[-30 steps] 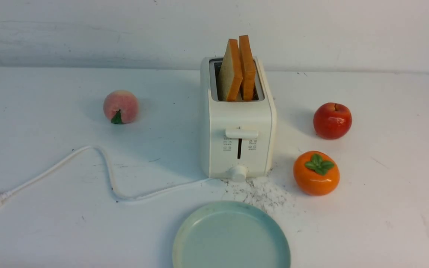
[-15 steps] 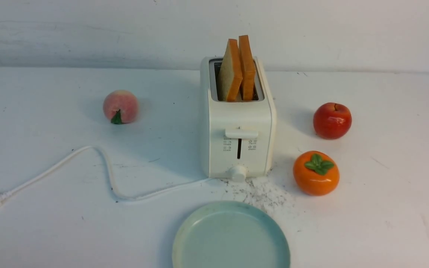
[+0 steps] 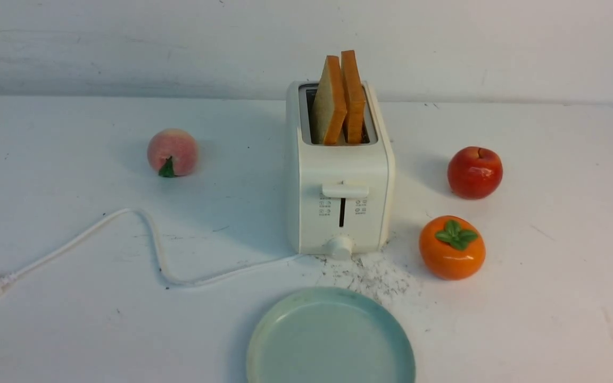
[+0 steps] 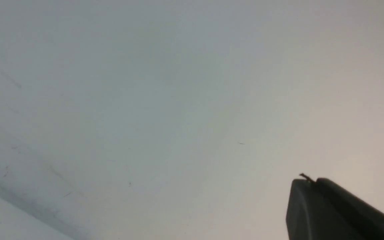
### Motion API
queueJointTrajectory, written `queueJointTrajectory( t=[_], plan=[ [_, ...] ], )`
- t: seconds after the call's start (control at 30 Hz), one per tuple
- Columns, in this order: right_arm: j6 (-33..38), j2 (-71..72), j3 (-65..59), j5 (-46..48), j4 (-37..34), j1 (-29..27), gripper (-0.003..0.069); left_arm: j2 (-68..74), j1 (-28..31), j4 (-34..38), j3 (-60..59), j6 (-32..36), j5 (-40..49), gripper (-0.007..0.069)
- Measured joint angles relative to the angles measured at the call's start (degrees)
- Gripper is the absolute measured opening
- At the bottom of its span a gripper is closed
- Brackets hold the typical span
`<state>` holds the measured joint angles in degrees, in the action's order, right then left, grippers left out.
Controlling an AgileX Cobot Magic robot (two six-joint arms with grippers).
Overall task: Take toasted bread from bread machine on white table place on plate.
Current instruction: 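Reach for a toast slice standing in the toaster with the left gripper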
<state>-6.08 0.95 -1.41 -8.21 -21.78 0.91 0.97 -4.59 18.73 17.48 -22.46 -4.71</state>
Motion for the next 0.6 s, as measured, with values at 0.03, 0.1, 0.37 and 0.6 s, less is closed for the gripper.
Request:
queueJointTrajectory(
  t=[0.03, 0.1, 0.37, 0.6],
  plan=[
    [-0.4, 0.0, 0.0, -1.1, -0.1, 0.0, 0.024, 1.7, 0.0, -0.9, 2.7, 0.0, 4.0, -0.0014],
    [-2.5, 0.0, 0.0, -4.1, -0.1, 0.0, 0.024, 8.5, 0.0, -3.4, 11.6, 0.0, 17.1, -0.0014],
    [-10.8, -3.1, 16.6, 9.0, 4.8, 0.0, 0.024, 29.5, 0.0, -0.2, 25.3, 5.4, 39.4, -0.0014],
    [-8.8, -23.8, 40.0, 51.3, 12.0, 0.0, 0.0197, 45.8, 0.0, 25.1, 25.5, 31.1, 43.2, -0.0014]
  ],
)
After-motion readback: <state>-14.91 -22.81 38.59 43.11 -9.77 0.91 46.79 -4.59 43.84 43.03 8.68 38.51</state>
